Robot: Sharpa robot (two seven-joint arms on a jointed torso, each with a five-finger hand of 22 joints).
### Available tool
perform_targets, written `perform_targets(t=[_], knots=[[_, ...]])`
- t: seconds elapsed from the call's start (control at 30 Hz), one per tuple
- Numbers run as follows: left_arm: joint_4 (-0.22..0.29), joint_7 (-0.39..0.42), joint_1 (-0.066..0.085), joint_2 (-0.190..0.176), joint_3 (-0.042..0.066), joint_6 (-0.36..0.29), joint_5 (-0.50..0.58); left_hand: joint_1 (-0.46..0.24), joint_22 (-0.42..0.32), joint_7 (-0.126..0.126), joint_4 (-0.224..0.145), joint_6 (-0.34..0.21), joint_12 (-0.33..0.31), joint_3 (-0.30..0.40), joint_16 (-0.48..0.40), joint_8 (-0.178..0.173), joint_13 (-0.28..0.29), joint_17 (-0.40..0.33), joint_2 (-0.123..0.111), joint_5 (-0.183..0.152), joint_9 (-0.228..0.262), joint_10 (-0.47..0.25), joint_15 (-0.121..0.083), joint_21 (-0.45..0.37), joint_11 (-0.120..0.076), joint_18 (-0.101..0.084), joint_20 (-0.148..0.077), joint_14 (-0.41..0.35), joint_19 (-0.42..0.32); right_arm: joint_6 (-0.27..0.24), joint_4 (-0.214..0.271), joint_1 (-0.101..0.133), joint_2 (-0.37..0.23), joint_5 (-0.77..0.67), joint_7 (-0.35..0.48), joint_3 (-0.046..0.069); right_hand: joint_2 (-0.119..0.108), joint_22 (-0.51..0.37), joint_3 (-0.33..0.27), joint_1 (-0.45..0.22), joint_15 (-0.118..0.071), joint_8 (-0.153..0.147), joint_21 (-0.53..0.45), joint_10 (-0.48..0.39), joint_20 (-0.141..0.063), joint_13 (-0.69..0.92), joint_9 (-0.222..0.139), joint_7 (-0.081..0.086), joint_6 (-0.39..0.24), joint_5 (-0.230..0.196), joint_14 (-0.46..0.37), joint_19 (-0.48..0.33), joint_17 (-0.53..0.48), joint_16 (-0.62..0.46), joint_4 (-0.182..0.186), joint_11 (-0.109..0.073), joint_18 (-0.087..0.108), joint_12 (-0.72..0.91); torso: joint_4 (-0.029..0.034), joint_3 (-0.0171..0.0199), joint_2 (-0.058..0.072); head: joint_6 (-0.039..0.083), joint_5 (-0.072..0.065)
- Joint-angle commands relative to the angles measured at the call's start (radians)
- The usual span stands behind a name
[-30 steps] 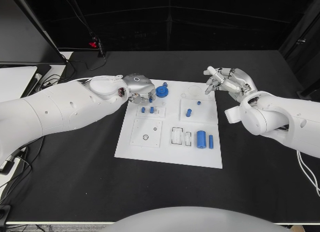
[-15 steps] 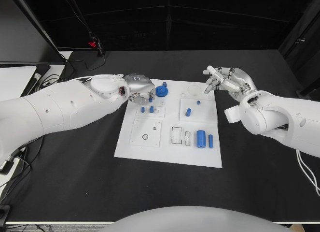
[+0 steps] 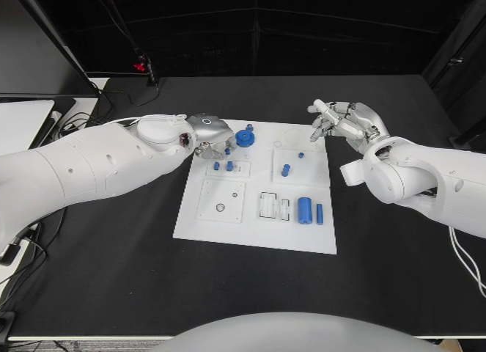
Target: Assemble the parts on the task board
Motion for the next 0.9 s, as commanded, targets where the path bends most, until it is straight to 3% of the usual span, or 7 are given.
perform_targets(t=[0.03,0.3,0.53,0.63,0.7,0.77,0.9], knots=[[0.001,-0.018,0.002,-0.001,0.0,-0.011,-0.003,-0.002,0.263,-0.002,0.0,-0.011,-0.003,-0.008,0.001,0.007,0.002,0.263,-0.01,0.003,0.001,-0.012,0.004,0.003,-0.002,-0.007,0.005,0.104,0.106,0.011,0.002,0.002,0.001,0.001,0.006,0.001,-0.001,-0.002,-0.002,0.008,0.002,0.007,-0.003,0.005,-0.002,-0.002,-0.001,0.037,-0.007,0.004,0.001,0.008,-0.002,0.004,-0.002,0.001,0.009,0.005,0.0003,0.0001,0.0,0.0,0.002],[-0.003,-0.023,0.002,-0.002,0.0,-0.058,-0.003,0.005,0.263,-0.016,0.003,-0.101,0.019,-0.02,0.001,0.005,0.004,0.263,0.002,0.004,-0.001,-0.023,0.008,0.003,0.005,-0.007,0.006,0.104,0.106,0.013,0.001,0.001,0.001,0.001,0.004,0.001,-0.001,-0.002,-0.002,0.008,0.002,0.007,-0.003,0.005,-0.002,-0.002,-0.001,0.037,-0.006,0.004,0.001,0.008,-0.002,0.005,-0.002,0.001,0.009,0.005,-0.0003,-0.0002,0.0,0.001,0.001],[-0.016,-0.034,0.002,-0.016,0.001,-0.122,-0.004,0.004,0.263,-0.012,0.005,-0.108,0.026,-0.022,0.001,0.016,0.004,0.263,0.007,0.004,0.003,-0.025,0.006,0.002,0.003,-0.006,0.006,0.104,0.105,0.012,-0.002,0.001,0.001,0.001,0.007,0.001,-0.001,-0.002,-0.002,0.008,0.002,0.009,-0.004,0.006,-0.002,-0.004,0.0,0.039,-0.004,0.004,0.001,0.008,-0.003,0.005,-0.002,0.001,0.009,0.005,0.0009,0.0003,0.0,0.003,0.0],[-0.015,-0.037,0.002,-0.033,0.001,-0.15,-0.004,0.005,0.249,-0.007,0.006,-0.107,0.039,-0.021,-0.016,0.037,0.004,0.228,0.011,0.005,0.007,-0.019,-0.003,-0.032,-0.002,0.005,0.001,0.092,0.073,0.009,-0.004,0.001,0.001,0.0,0.012,0.001,-0.001,-0.002,-0.002,0.009,0.002,0.009,-0.004,0.005,-0.002,-0.005,0.0,0.039,-0.004,0.004,0.0,0.008,-0.004,0.005,-0.002,0.001,0.009,0.005,0.0023,0.0008,0.0,0.004,-0.002],[-0.008,-0.04,0.002,-0.052,0.001,-0.174,-0.004,0.003,0.213,-0.007,0.009,-0.113,0.055,-0.016,-0.091,0.064,0.002,0.097,0.016,0.005,0.01,-0.01,-0.017,-0.117,-0.006,0.029,-0.01,0.04,-0.002,0.006,-0.003,0.001,-0.001,-0.005,0.015,0.001,-0.001,-0.002,-0.001,0.013,0.002,0.01,-0.005,0.003,-0.002,-0.009,0.0,0.041,-0.002,0.005,0.0,0.008,-0.005,0.006,-0.004,0.001,0.009,0.005,0.0036,0.0005,0.0,0.007,-0.005],[0.0,-0.046,0.003,-0.073,0.001,-0.204,-0.003,0.003,0.156,-0.011,0.01,-0.117,0.068,-0.009,-0.242,0.091,0.002,-0.118,0.013,0.007,0.013,0.002,-0.035,-0.252,-0.011,0.064,-0.021,-0.053,-0.111,0.004,0.001,0.002,-0.005,-0.019,0.011,0.001,-0.003,-0.002,0.001,0.021,0.002,0.012,-0.006,0.0,-0.002,-0.014,0.0,0.041,-0.001,0.005,-0.001,0.008,-0.008,0.007,-0.005,0.002,0.009,0.004,0.005,0.0008,-0.001,0.007,-0.009],[0.021,-0.055,0.005,-0.115,0.001,-0.264,0.007,0.012,0.046,-0.012,0.009,-0.115,0.084,0.018,-0.538,0.138,0.001,-0.45,0.011,0.005,0.019,0.031,-0.037,-0.496,-0.011,0.112,-0.026,-0.194,-0.275,0.005,0.006,0.002,-0.014,-0.063,-0.005,0.001,-0.01,-0.003,0.002,0.038,0.002,0.015,-0.006,-0.008,-0.002,-0.029,0.0,0.041,0.004,0.003,0.003,0.013,-0.014,0.012,-0.005,0.003,0.009,0.0,0.005,0.0008,-0.002,0.007,-0.01]])
